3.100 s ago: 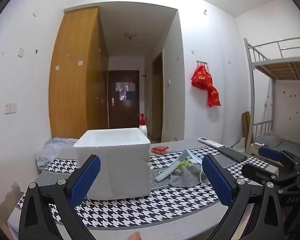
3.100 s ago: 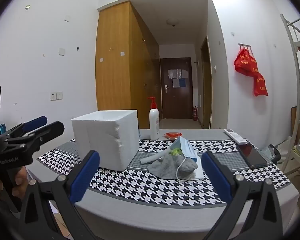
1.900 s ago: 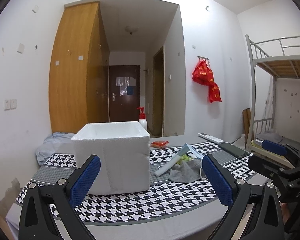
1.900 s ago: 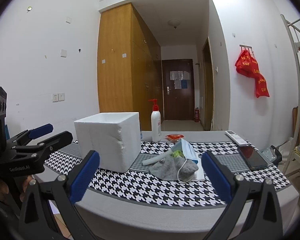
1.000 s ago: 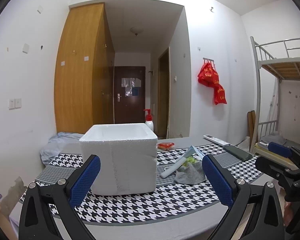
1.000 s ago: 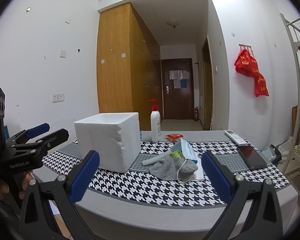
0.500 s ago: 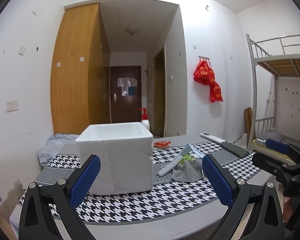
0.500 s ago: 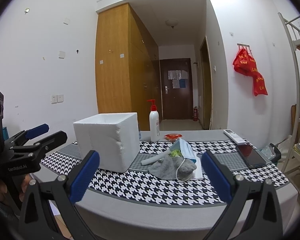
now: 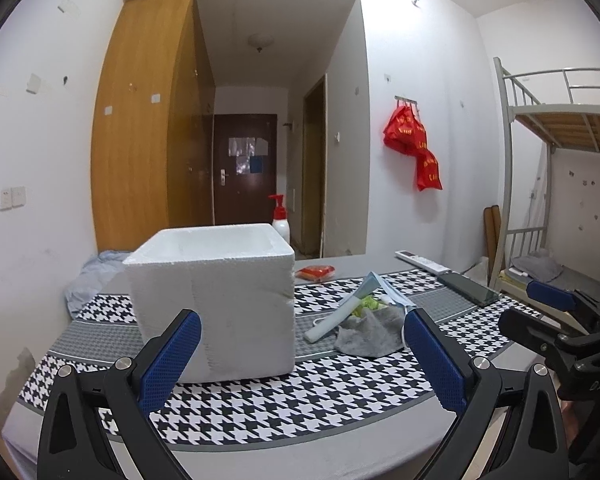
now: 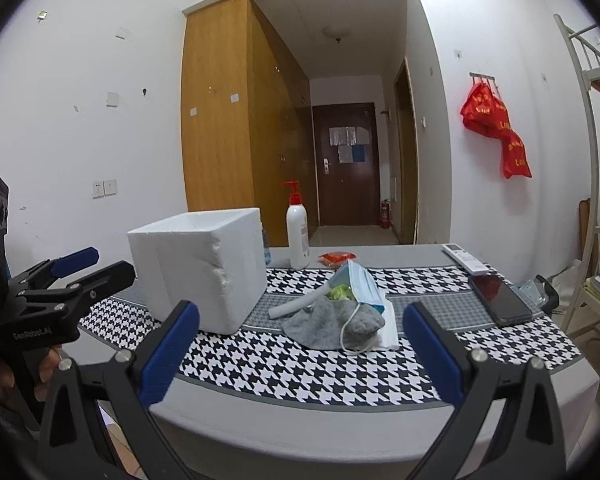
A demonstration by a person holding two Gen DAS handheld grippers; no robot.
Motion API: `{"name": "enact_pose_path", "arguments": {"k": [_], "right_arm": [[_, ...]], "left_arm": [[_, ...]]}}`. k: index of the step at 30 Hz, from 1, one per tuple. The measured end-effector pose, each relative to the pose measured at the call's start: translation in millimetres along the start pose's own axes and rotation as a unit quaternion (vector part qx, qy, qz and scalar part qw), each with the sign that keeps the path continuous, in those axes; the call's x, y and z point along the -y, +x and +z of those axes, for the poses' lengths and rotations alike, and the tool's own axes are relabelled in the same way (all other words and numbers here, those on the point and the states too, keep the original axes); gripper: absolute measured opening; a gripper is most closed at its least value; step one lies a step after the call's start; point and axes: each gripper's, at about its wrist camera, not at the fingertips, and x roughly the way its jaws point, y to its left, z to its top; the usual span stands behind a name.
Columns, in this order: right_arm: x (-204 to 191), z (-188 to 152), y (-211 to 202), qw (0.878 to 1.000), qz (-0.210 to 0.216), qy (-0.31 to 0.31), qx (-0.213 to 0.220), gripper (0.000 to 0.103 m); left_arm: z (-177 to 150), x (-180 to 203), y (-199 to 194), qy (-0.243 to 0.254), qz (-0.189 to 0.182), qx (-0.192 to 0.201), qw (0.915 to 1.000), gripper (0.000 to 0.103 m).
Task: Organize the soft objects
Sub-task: 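Move both grippers toward the pile with the grey sock and blue mask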
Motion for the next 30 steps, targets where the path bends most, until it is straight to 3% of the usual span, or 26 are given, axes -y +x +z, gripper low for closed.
{"name": "enact_pose_path", "arguments": {"k": [16, 30], "right_arm": [[34.2, 1.7, 33.2, 0.999, -0.015, 0.016, -0.032, 0.103], [66.2, 7.3, 65.6, 0.997, -0.033, 0.025, -0.062, 0.103]], "left_arm": [[-1.6, 23.9, 56.8, 0.011, -0.030, -0.060, 0.9977, 0.102], [-6.7, 44.9, 104.4, 0.019, -0.060, -0.119, 0.9909, 0.102]]}}
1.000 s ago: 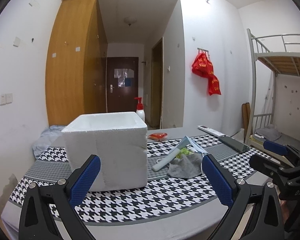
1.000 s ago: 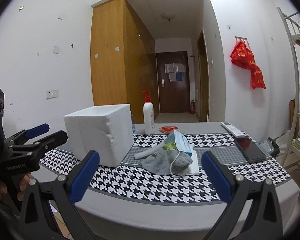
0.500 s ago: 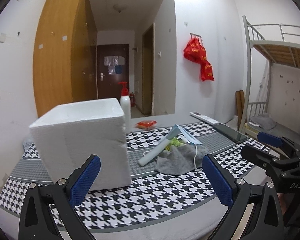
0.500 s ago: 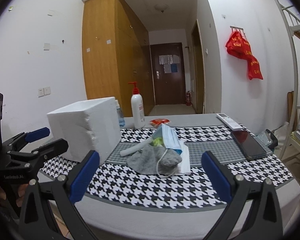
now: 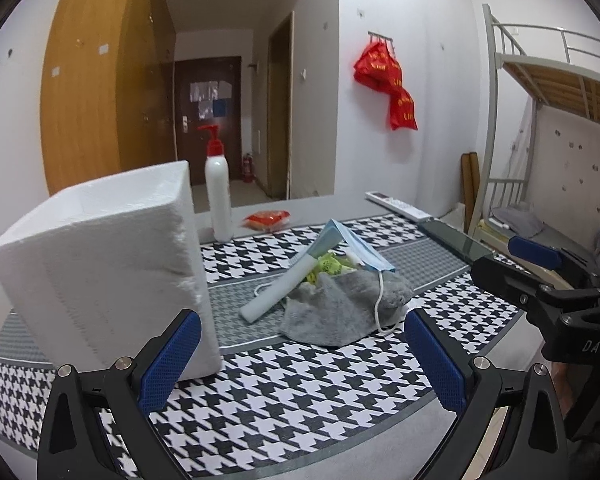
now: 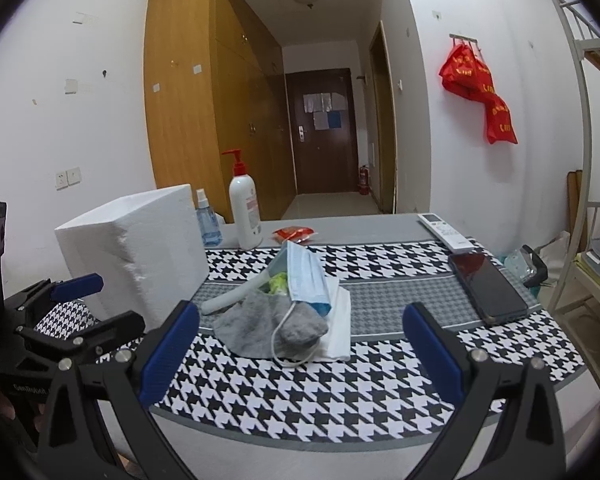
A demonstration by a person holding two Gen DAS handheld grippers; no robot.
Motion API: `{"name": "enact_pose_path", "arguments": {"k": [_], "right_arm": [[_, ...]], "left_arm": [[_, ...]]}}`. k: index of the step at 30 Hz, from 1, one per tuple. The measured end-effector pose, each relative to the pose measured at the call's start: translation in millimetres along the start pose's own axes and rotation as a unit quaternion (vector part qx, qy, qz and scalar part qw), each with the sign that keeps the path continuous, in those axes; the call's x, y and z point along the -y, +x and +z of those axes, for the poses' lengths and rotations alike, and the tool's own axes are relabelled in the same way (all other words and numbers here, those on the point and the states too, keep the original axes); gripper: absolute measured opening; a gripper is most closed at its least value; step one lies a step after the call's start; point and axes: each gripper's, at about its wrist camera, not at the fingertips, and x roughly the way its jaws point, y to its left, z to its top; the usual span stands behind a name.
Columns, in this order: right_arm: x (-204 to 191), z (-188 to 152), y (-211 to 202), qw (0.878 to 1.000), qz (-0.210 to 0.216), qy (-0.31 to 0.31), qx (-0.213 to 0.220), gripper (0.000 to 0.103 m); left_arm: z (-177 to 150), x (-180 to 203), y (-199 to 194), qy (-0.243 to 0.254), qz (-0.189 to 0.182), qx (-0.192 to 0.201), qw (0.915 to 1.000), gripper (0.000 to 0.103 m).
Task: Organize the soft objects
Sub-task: 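Move both grippers toward the pile with the grey sock and blue mask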
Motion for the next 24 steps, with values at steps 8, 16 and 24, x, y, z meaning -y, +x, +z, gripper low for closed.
{"name": "enact_pose_path", "arguments": {"k": [8, 16, 24], "right_arm": [[12.4, 5.1, 18.4, 1.000, -0.004, 0.006, -0.023, 0.103], [21.2, 8.2, 31.8, 0.999, 0.000, 0.007, -0.039, 0.103], [22.1, 10.3, 45.7, 0.998, 0.007, -0.005, -0.055, 0.103]], "left_arm": [[6.3, 9.6, 22.8, 0.013, -0.012, -0.016, 0.9997, 0.102], [6.6, 12.1, 42.0, 0.012, -0.015, -0.038, 0.9991, 0.102], [9.1, 15.3, 58.4, 0.010, -0.016, -0.060, 0.9980, 0.102]]}}
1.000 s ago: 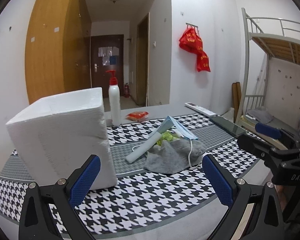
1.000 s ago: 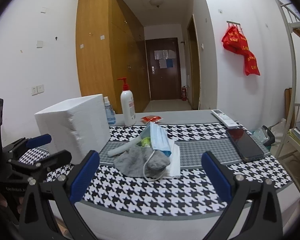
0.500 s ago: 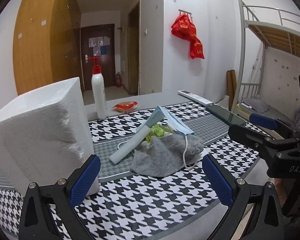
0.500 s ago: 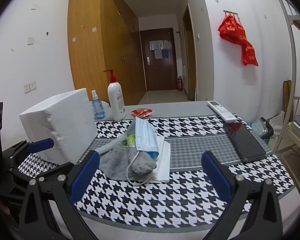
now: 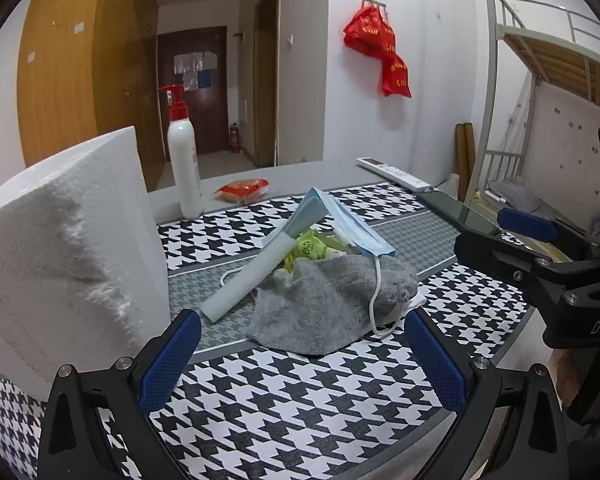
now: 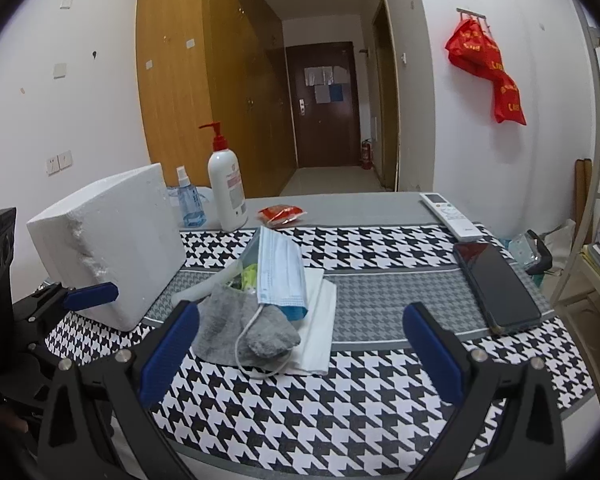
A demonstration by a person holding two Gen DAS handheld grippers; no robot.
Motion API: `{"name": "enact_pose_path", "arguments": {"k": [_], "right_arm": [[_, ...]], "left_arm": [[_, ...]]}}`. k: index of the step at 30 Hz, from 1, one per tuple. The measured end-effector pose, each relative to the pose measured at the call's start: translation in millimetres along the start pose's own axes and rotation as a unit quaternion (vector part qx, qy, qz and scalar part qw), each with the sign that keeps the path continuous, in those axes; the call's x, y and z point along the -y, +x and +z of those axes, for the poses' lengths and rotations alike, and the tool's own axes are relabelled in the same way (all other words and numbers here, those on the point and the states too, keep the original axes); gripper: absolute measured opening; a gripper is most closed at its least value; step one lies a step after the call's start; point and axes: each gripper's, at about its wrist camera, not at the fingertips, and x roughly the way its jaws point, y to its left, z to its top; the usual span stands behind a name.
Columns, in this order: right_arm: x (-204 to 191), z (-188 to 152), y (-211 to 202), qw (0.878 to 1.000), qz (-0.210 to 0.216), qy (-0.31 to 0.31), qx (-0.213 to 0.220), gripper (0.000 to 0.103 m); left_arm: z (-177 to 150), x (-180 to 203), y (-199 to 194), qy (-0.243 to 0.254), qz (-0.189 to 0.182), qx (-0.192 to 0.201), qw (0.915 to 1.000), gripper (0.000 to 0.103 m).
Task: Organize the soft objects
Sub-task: 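Move both grippers toward the pile with the grey sock and blue mask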
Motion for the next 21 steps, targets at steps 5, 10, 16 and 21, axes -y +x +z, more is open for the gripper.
{"name": "enact_pose_path", "arguments": {"k": [5, 10, 16, 21], "right_arm": [[2.5, 6.2, 9.9, 1.000, 0.004, -0.007, -0.018, 0.103], [2.7, 10.2, 16.2, 0.999, 0.009, -0.020, -0.030, 0.103], [4.7, 12.3, 25.7, 0.999, 0.012, -0.029, -0.043, 0.103], [4.7, 15.4, 34.4, 0.998, 0.023, -0.033, -0.052, 0.103]], "left_arm": [[3.4, -2.0, 8.5, -0.001, 0.010, -0.003, 0.9999, 0.102], [5.7, -3.4, 18.2, -0.008, 0.008, -0.015, 0.9998, 0.097], [9.6, -4.7, 29.9, -0.014, 0.014, -0.029, 0.9994, 0.092], [10.7, -5.4, 41.0, -0.014, 0.003, -0.043, 0.9990, 0.088]]}}
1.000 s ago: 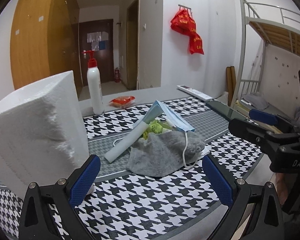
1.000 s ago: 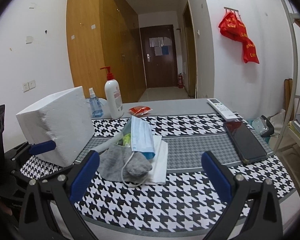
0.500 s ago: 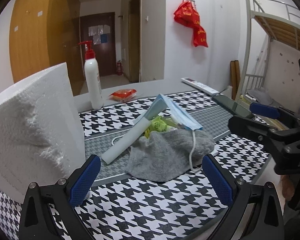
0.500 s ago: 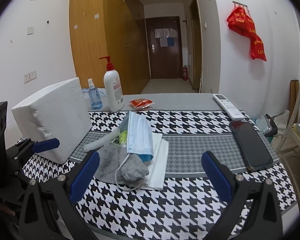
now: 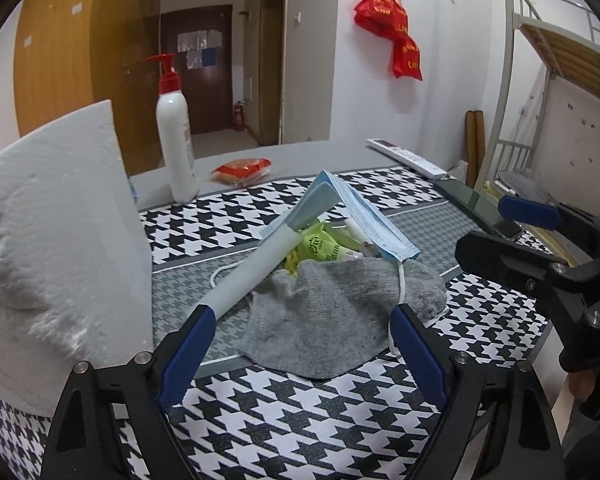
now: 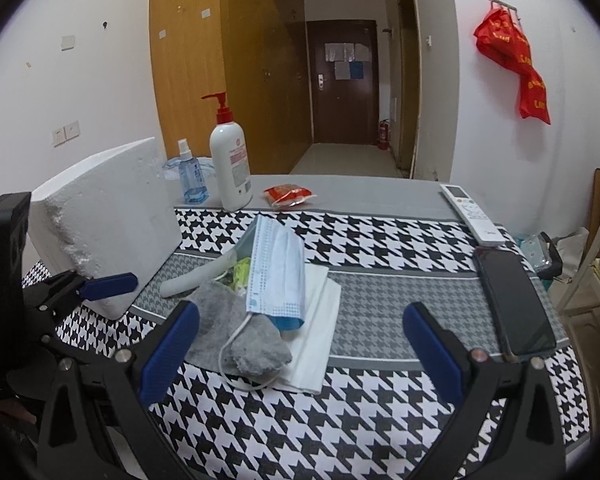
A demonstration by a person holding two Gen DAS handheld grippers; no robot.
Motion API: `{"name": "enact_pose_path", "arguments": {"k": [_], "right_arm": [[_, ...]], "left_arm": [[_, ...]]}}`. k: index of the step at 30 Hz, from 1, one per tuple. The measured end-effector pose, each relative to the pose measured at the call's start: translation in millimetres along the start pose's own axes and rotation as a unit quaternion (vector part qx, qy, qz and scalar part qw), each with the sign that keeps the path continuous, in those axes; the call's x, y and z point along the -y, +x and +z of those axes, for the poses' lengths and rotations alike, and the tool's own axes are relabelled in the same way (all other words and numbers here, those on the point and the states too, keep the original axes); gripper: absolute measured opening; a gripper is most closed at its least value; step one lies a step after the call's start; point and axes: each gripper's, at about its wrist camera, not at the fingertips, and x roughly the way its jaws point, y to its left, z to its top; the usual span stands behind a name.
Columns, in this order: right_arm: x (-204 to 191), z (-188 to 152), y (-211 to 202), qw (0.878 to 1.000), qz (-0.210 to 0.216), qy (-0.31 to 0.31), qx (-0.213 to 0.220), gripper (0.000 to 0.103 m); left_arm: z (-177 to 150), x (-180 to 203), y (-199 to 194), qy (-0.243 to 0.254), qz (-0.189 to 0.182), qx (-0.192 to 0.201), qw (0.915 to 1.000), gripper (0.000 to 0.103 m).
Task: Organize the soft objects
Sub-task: 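Move both grippers toward the pile with the grey sock and blue mask, then close the left gripper on the grey sock while the right gripper grasps the blue face mask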
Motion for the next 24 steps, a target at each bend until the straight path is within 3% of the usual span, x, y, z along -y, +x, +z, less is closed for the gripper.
{"name": "enact_pose_path", "arguments": {"k": [4, 8, 13, 20, 24], "right_arm": [[-1.2, 4.5, 4.4, 1.000, -0.003, -0.010, -0.003, 0.103], [-0.5, 6.5, 6.8, 1.000, 0.006, -0.013, -0.005, 0.103], [3.5, 7.1, 18.8, 1.000, 0.012, -0.004, -0.021, 0.103], [-5.3, 14.0, 31.2, 0.999, 0.018, -0.021, -0.037, 0.103], [-9.1, 17.0, 39.8, 0.998, 0.023, -0.030, -0.049, 0.103]], "left_arm": [[1.6, -1.9, 9.2, -0.016, -0.024, -0.017, 0.9994, 0.077], [3.7, -7.8, 22.0, -0.028, -0.015, -0.041, 0.9986, 0.067], [3.0, -6.1, 32.5, -0.022, -0.022, -0.057, 0.9979, 0.067], [5.2, -4.3, 39.8, -0.016, -0.024, -0.072, 0.9970, 0.048], [4.3, -8.6, 44.6, -0.026, -0.035, -0.081, 0.9957, 0.047]]}}
